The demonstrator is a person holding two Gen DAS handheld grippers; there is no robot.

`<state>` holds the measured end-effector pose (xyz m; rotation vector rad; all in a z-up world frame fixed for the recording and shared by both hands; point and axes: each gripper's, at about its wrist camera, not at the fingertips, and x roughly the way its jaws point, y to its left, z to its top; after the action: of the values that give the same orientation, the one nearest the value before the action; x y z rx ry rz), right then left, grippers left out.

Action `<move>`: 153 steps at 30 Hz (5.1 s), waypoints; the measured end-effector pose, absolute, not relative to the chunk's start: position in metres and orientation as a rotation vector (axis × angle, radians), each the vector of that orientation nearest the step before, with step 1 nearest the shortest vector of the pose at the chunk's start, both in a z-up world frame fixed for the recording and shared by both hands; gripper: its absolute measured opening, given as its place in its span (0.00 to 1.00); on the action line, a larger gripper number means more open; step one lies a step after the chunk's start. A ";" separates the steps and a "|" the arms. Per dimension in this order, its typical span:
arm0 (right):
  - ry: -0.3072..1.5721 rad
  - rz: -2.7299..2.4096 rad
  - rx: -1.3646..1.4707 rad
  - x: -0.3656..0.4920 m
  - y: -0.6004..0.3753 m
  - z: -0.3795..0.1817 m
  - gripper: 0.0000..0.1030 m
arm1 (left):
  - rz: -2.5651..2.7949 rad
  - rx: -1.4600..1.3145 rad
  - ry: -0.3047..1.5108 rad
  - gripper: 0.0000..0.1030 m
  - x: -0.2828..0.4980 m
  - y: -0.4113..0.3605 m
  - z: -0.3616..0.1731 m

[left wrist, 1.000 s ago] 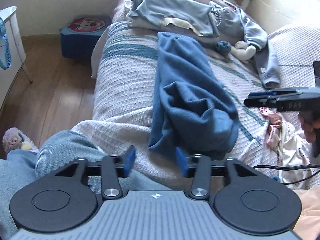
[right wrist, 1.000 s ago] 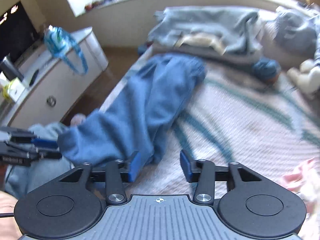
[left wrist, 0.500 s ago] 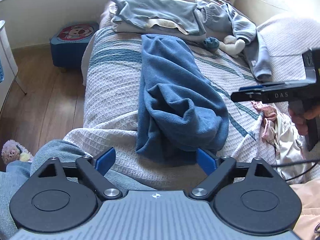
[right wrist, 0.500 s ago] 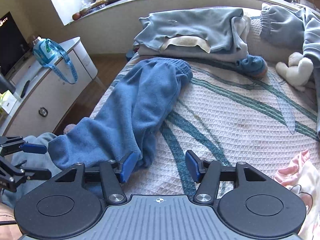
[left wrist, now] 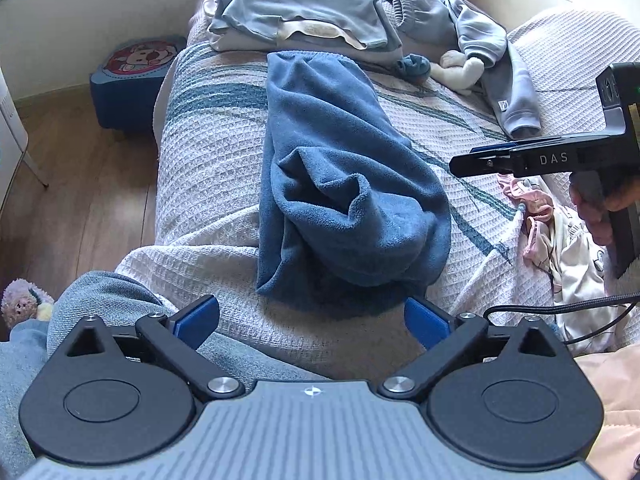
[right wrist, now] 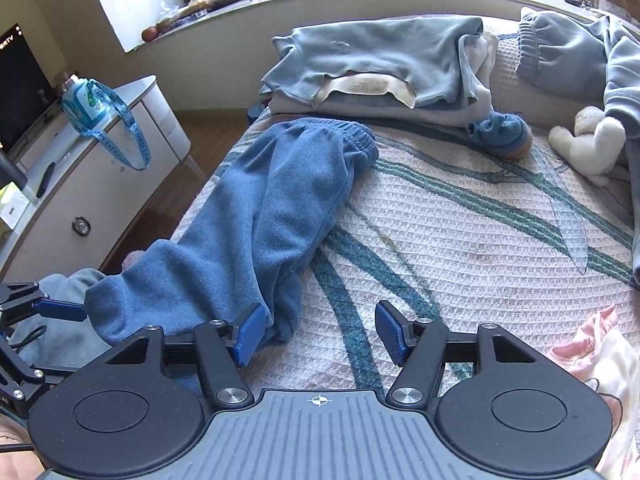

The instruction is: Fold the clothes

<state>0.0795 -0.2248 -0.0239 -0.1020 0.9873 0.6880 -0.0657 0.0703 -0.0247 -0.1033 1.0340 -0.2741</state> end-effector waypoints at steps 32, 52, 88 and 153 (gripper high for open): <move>0.971 0.724 -0.141 0.098 -0.203 -0.022 0.66 | -0.273 -0.121 1.045 0.98 -0.066 0.072 -0.028; 0.970 0.727 -0.100 0.117 -0.201 -0.029 0.66 | -0.289 -0.135 1.043 0.98 -0.067 0.071 -0.028; 0.948 0.647 -0.083 0.209 -0.167 -0.040 0.22 | -0.369 -0.515 1.089 0.11 -0.023 0.086 -0.046; 0.954 0.413 -0.147 0.148 -0.317 -0.039 0.74 | -0.391 -0.565 1.168 0.78 0.003 0.082 -0.076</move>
<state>0.1477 -0.3166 -0.0388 -0.1467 0.9536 0.4127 0.0026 0.0821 -0.0759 -0.5649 1.1681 -0.3914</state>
